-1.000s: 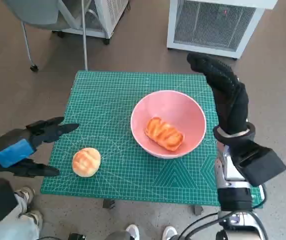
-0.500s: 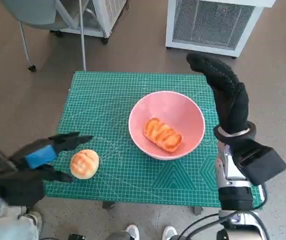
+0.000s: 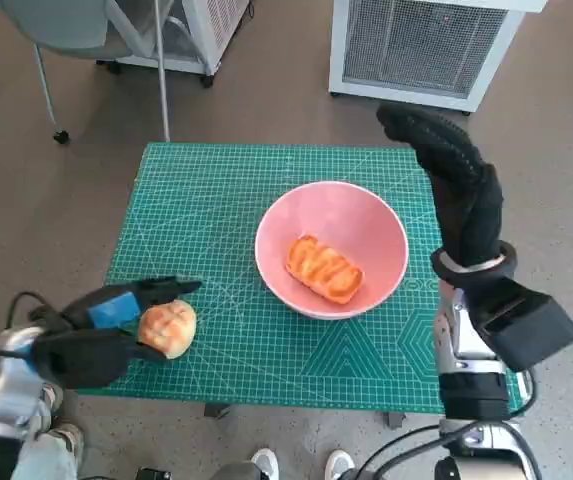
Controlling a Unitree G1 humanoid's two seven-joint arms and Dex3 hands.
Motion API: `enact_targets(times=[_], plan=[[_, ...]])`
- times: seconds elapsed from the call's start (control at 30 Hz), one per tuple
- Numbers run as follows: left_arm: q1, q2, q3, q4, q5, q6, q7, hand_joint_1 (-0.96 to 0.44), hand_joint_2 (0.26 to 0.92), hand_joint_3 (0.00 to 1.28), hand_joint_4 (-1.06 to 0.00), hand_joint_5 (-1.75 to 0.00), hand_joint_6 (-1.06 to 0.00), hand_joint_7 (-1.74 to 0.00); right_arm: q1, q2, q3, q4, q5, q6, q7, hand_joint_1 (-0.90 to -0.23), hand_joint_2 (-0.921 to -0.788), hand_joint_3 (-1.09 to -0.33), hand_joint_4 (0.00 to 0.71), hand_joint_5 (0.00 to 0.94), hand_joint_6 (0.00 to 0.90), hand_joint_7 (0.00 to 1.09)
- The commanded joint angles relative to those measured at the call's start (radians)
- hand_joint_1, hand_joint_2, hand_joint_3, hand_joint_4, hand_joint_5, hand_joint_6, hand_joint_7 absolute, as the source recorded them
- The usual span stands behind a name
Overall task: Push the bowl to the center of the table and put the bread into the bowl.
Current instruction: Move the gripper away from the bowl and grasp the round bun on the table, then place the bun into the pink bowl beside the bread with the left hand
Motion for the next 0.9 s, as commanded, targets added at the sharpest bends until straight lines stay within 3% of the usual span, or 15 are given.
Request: enact_targets(times=[0.03, 0.13, 0.2, 0.23, 0.27, 0.3, 0.37, 0.57, 0.9], plan=[[-0.021, -0.007, -0.061, 0.074, 0.066, 0.014, 0.009, -0.19, 0.791, 0.00, -0.24, -0.02, -0.37, -0.05, 0.020, -0.011, -0.001, -0.010, -0.004, 0.016, 0.001, -0.692, -0.921, -0.861, 0.261, 0.003, -0.001, 0.65], [-0.030, 0.000, -0.087, 0.087, 0.098, 0.033, 0.009, -0.08, 0.807, 0.01, -0.33, -0.05, -0.47, -0.10, 0.020, -0.014, -0.002, -0.011, -0.007, 0.017, 0.000, -0.695, -0.921, -0.861, 0.261, 0.003, -0.001, 0.65], [-0.031, 0.010, -0.096, 0.081, 0.110, 0.040, 0.008, -0.03, 0.836, 0.02, -0.50, -0.07, -0.55, -0.24, 0.020, -0.015, -0.002, -0.013, -0.009, 0.018, -0.001, -0.695, -0.921, -0.861, 0.261, 0.003, -0.001, 0.65], [-0.031, 0.015, -0.099, 0.077, 0.115, 0.042, 0.008, -0.15, 0.867, 0.07, -0.64, -0.13, -0.56, -0.64, 0.020, -0.015, -0.002, -0.013, -0.009, 0.018, -0.001, -0.696, -0.921, -0.861, 0.261, 0.003, -0.001, 0.65], [-0.030, 0.020, -0.100, 0.069, 0.121, 0.042, 0.012, -0.19, 0.877, 0.09, -0.67, -0.18, -0.56, -0.78, 0.020, -0.017, -0.003, -0.013, -0.010, 0.019, -0.001, -0.696, -0.921, -0.861, 0.261, 0.003, -0.001, 0.65], [-0.029, 0.023, -0.102, 0.064, 0.125, 0.042, 0.016, -0.12, 0.891, 0.09, -0.70, -0.51, -0.56, -0.95, 0.019, -0.018, -0.003, -0.013, -0.010, 0.019, -0.001, -0.696, -0.921, -0.861, 0.261, 0.003, -0.001, 0.64], [-0.025, 0.034, -0.101, 0.057, 0.132, 0.032, 0.033, -0.05, 0.896, 0.09, -0.74, -0.84, -0.58, -1.10, 0.020, -0.020, -0.004, -0.015, -0.012, 0.019, -0.002, -0.696, -0.921, -0.861, 0.261, 0.003, -0.001, 0.64], [-0.010, 0.055, -0.081, 0.031, 0.106, -0.001, 0.055, 0.00, 0.886, 0.09, -0.77, -1.09, -0.64, -1.12, 0.017, -0.021, -0.003, -0.011, -0.014, 0.018, -0.004, -0.695, -0.921, -0.863, 0.260, 0.002, -0.001, 0.64], [0.007, 0.087, 0.007, -0.115, 0.010, 0.016, 0.039, 0.00, 0.893, 0.09, -0.76, -1.11, -0.62, -1.17, 0.015, -0.024, -0.004, -0.004, -0.011, 0.016, -0.001, -0.696, -0.921, -0.861, 0.261, 0.003, -0.001, 0.64]])
